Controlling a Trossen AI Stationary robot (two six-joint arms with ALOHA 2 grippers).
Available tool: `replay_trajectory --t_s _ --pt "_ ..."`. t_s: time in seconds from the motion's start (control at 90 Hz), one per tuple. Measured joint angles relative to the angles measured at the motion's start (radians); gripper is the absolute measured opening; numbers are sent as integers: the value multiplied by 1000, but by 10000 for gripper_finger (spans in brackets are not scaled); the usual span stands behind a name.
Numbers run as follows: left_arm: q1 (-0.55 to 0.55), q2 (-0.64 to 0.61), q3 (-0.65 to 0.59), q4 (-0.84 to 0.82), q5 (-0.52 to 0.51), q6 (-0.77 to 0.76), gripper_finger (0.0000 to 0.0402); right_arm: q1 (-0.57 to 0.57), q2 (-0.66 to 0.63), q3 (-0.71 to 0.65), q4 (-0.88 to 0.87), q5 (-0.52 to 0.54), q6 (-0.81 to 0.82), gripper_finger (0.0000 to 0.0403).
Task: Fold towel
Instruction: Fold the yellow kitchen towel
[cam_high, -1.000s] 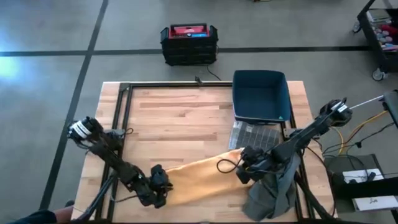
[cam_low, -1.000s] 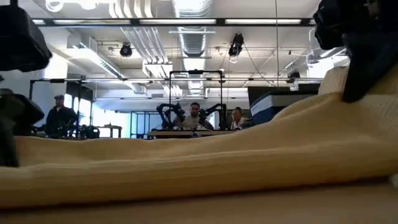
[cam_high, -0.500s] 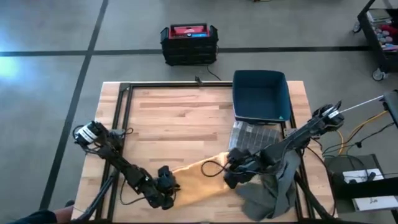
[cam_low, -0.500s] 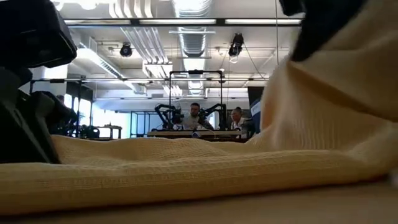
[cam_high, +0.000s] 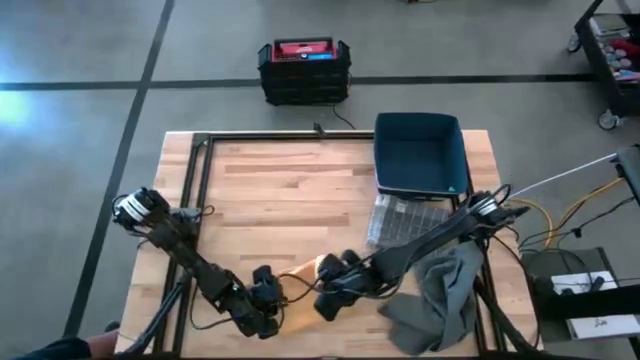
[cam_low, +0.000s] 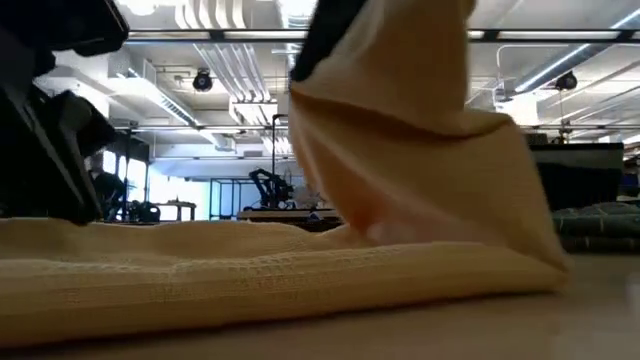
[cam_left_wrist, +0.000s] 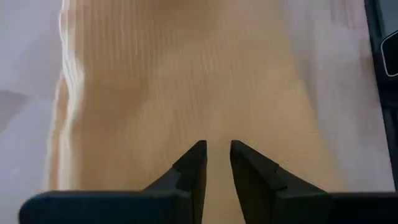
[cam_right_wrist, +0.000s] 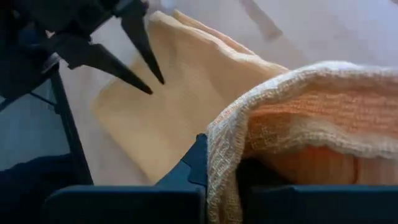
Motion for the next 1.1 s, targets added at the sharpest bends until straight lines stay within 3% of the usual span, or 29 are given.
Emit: replay_trajectory --t_s 0.211,0.311,0.522,0.756,1.1 --pt "-24 -70 54 -197 91 -100 59 -3 100 117 -1 -13 -39 0" --pt "-75 -91 60 -207 141 -206 59 -5 123 150 -13 -20 -54 0" --pt "-174 -5 23 -177 96 -352 42 -10 128 168 25 -18 -83 0" --pt "-149 108 26 -97 78 -357 23 -10 186 193 141 -36 -93 0" --pt "-147 107 24 -85 65 -347 22 -7 346 363 197 -55 -104 0"
